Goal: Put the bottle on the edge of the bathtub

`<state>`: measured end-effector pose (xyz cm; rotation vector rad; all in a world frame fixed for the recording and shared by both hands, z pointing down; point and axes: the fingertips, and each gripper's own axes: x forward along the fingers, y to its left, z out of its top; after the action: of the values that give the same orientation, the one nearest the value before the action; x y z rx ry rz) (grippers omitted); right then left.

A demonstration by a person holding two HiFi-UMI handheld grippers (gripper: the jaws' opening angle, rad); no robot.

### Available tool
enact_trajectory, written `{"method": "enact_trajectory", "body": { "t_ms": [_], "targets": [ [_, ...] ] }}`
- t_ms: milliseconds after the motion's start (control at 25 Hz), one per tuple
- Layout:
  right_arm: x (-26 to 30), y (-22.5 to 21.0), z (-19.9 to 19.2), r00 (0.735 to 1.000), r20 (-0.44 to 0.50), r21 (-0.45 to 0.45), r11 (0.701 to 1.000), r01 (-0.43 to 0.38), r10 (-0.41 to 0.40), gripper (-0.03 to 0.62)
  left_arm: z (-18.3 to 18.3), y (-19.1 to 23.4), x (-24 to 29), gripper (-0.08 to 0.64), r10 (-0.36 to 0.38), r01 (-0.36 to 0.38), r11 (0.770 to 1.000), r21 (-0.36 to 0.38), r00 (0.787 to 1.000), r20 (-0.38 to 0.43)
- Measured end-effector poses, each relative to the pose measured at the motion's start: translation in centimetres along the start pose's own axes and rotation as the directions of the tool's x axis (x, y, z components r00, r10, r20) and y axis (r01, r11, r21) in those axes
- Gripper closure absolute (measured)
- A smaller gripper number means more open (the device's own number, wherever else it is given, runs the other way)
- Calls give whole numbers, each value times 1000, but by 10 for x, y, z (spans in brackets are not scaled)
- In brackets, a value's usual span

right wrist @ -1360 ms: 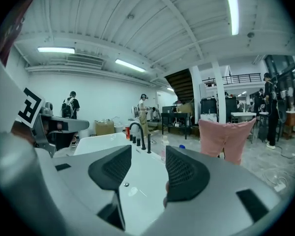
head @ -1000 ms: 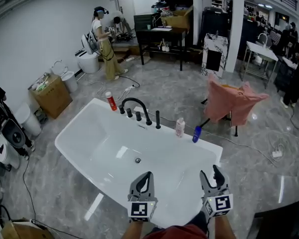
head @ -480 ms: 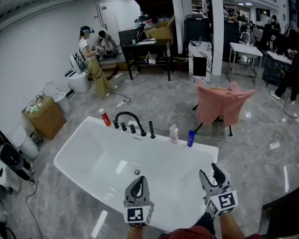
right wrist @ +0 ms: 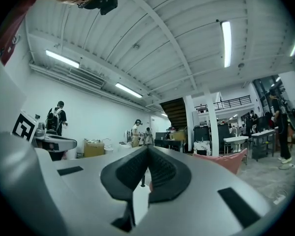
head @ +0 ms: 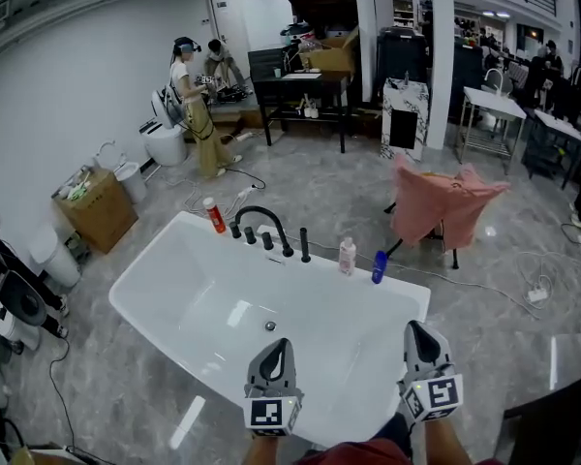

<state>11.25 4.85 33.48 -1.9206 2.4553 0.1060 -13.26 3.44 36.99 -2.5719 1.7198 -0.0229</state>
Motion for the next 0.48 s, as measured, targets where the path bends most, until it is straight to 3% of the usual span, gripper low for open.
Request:
{"method": "enact_trajectory", "body": {
  "t_ms": [480],
  "targets": [
    [4,4,-1,1000,-18,-14,1000,-3,2,594,8,4,-5,555,17,-17,1000,-8,1000,15]
  ]
}}
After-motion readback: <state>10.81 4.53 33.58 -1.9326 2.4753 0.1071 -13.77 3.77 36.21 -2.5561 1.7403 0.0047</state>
